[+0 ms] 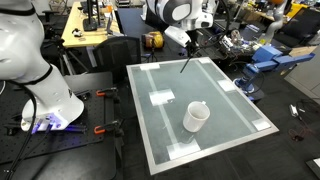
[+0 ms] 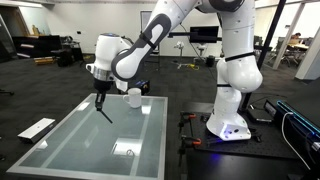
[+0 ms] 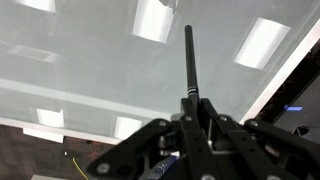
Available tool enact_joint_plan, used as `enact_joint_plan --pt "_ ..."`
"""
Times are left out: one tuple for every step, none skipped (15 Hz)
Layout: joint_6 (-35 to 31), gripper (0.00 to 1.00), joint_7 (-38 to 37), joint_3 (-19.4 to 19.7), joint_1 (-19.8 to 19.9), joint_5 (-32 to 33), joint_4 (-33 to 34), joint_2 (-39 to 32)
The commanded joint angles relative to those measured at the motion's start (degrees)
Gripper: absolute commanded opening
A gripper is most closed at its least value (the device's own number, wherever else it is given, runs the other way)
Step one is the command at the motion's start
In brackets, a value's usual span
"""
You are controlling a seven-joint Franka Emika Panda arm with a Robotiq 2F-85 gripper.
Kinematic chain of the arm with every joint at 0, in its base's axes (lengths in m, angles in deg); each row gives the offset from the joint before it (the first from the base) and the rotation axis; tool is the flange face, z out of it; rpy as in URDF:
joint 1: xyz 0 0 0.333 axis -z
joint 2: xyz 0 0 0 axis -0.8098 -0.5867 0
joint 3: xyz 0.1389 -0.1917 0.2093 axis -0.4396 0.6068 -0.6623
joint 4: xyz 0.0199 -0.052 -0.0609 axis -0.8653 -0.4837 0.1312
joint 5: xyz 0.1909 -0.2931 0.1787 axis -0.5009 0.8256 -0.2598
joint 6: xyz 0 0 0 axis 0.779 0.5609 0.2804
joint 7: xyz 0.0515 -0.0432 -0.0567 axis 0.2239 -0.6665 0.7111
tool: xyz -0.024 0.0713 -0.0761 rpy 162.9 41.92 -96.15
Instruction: Remove the black pen from the mug and place it on the left side of the table
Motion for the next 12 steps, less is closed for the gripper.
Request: enact_joint_plan --pt "6.05 0.03 -7.60 0.88 -1.99 2.26 5.20 -2.75" --pt "7.56 0.03 -8.67 0.79 -2.18 2.25 6.24 -3.32" --pt "9.12 0.03 -9.75 0.81 -2.38 2.22 7.42 -4.16" --pt "10.52 0.03 -10.64 0.80 -2.52 2.04 8.51 -4.96" --pt "12.19 0.03 -11.30 0.76 -2.59 1.77 9.77 -5.90" --pt "13.76 0.03 -12.00 0.78 -2.64 1.57 11.03 -6.93" --pt "15.52 0.03 -12.24 0.71 -2.55 1.23 12.29 -7.97" --pt "17.42 0.03 -12.71 0.71 -2.50 1.02 13.73 -9.18" --pt "19.29 0.03 -12.64 0.61 -2.37 0.69 15.04 -10.28" --pt "21.05 0.03 -12.80 0.55 -2.24 0.36 16.45 -11.62" --pt "22.71 0.03 -12.53 0.48 -2.07 -0.01 17.66 -12.80" --pt "24.64 0.03 -12.16 0.33 -1.84 -0.62 19.05 -14.22"
